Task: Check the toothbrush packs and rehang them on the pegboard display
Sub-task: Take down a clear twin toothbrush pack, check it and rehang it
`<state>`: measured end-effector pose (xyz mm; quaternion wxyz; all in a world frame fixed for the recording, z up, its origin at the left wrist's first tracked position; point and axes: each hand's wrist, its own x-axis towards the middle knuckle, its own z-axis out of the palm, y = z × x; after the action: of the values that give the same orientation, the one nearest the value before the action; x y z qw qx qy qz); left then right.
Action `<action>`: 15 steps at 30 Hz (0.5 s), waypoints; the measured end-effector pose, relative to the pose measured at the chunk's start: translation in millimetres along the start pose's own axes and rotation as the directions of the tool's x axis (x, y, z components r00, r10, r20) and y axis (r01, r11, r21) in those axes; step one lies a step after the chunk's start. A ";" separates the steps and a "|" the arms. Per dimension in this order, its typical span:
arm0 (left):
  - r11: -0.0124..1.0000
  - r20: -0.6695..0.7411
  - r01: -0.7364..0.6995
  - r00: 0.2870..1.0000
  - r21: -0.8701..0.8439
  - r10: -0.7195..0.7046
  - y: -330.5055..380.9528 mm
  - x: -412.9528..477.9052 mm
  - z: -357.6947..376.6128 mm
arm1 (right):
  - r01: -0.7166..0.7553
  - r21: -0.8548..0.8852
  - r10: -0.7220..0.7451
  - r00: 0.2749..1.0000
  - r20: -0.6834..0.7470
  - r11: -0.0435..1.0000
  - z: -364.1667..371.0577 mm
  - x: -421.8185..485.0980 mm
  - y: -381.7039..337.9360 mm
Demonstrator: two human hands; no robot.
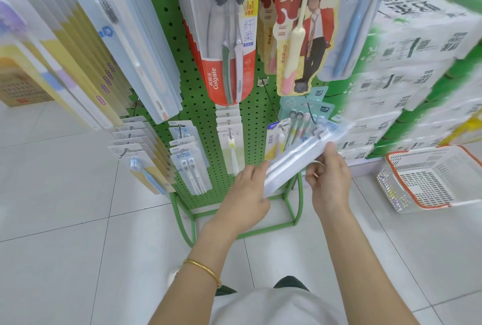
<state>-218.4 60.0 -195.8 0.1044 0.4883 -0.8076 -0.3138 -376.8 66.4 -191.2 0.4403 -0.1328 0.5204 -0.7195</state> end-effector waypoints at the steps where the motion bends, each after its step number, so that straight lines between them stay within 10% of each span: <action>1: 0.994 0.033 0.016 0.999 -0.112 -0.012 -0.1 -0.2 -2.2 | -0.026 0.044 0.025 0.999 0.027 0.999 -0.5 0.9 -0.1; 9: 0.786 0.192 0.153 0.980 -0.599 -0.045 -4.6 -4.2 -7.5 | -0.031 -0.091 0.036 0.998 0.048 0.995 -0.3 0.8 13.0; 15: 0.779 0.207 0.247 0.966 -0.576 -0.153 -13.3 -6.0 -8.3 | 0.031 -0.197 0.008 0.981 0.195 0.980 -4.2 -0.2 18.2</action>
<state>-201.8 57.5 -196.6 0.1584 0.4888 -0.6165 -0.5966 -370.5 67.9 -208.7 0.4696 -0.2487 0.5433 -0.6500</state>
